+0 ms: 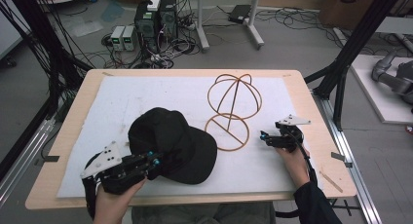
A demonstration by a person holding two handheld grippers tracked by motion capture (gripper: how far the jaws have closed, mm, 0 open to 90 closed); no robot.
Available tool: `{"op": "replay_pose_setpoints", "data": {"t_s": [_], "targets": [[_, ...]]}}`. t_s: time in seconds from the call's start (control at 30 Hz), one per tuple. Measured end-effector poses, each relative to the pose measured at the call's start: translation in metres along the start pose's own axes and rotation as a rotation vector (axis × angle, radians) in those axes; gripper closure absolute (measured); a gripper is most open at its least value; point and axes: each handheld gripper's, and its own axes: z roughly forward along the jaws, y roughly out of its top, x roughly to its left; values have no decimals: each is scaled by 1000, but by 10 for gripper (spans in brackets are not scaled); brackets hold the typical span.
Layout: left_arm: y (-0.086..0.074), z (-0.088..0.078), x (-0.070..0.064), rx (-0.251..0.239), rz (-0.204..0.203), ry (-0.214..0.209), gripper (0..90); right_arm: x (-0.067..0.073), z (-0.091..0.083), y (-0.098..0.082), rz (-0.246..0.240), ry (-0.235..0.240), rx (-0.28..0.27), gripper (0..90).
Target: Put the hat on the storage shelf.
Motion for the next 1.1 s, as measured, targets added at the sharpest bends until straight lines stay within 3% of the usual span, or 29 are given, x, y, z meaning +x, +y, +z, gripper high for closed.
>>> {"op": "replay_pose_setpoints", "data": {"t_s": [0.17,0.2,0.23,0.3,0.37,0.5,0.53,0.63,0.67,0.7,0.9,0.97,1.0,1.1], "targets": [[32,-12,-5,-69,52,-44,869,0,0,0,2,2,-1,247],[32,-12,-5,-69,52,-44,869,0,0,0,3,3,0,247],[42,-13,-9,-94,66,-69,868,0,0,0,3,3,1,247],[46,-13,-11,-105,67,-80,869,0,0,0,0,1,0,247],[62,-10,-17,-133,93,-118,869,0,0,0,4,3,0,248],[78,1,-21,-156,119,-152,870,0,0,0,4,3,1,247],[89,12,-24,-162,143,-171,870,0,0,0,2,2,0,248],[97,22,-26,-157,158,-186,870,0,0,0,5,5,1,248],[107,37,-28,-151,171,-203,869,-1,0,0,5,8,1,247],[107,37,-28,-151,171,-203,869,-1,0,0,4,8,0,247],[128,80,-30,-144,215,-246,869,-1,0,0,6,9,-4,247],[135,102,-28,-135,222,-262,869,-3,-1,0,27,13,-8,246],[135,102,-28,-135,222,-262,869,-4,-2,-1,39,15,-17,246],[139,128,-22,-108,221,-260,869,-8,-4,-2,82,13,-37,247]]}}
